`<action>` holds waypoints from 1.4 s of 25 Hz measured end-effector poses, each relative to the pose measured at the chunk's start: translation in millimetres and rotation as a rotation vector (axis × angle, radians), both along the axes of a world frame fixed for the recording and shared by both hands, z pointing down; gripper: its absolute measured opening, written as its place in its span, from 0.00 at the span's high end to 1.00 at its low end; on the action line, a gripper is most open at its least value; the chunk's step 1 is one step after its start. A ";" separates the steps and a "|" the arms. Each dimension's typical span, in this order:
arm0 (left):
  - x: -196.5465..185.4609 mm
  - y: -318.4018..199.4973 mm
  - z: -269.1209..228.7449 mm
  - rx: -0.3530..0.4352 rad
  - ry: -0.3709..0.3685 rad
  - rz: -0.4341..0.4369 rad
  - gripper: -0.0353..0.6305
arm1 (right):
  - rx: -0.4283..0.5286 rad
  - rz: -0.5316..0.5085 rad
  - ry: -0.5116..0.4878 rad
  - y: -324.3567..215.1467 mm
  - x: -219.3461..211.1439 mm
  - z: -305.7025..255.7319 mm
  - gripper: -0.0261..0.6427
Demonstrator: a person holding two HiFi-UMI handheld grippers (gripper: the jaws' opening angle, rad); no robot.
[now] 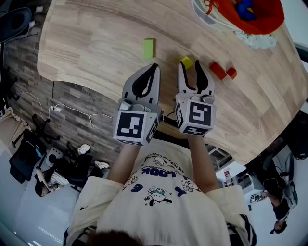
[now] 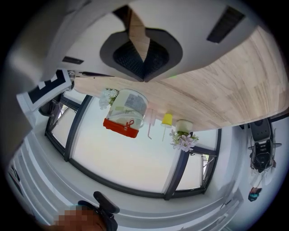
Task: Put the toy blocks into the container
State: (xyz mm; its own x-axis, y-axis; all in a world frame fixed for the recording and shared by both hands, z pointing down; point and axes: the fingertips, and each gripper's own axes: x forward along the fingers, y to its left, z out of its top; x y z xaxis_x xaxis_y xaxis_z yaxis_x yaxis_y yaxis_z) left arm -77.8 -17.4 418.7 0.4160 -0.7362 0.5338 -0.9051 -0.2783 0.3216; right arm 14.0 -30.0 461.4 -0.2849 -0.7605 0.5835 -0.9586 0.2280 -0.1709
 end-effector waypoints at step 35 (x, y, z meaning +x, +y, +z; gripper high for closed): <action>-0.9 2.0 10.6 -0.039 0.014 0.015 0.91 | -0.055 -0.025 0.037 -3.6 -6.1 29.4 0.68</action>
State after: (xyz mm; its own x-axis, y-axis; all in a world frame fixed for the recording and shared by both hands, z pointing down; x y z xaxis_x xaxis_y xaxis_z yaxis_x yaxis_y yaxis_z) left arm -78.7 -15.5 429.3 0.4348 -0.7083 0.5561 -0.8961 -0.2788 0.3455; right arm 7.9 -33.6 490.9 -0.2809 -0.7199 0.6346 -0.9586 0.2429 -0.1487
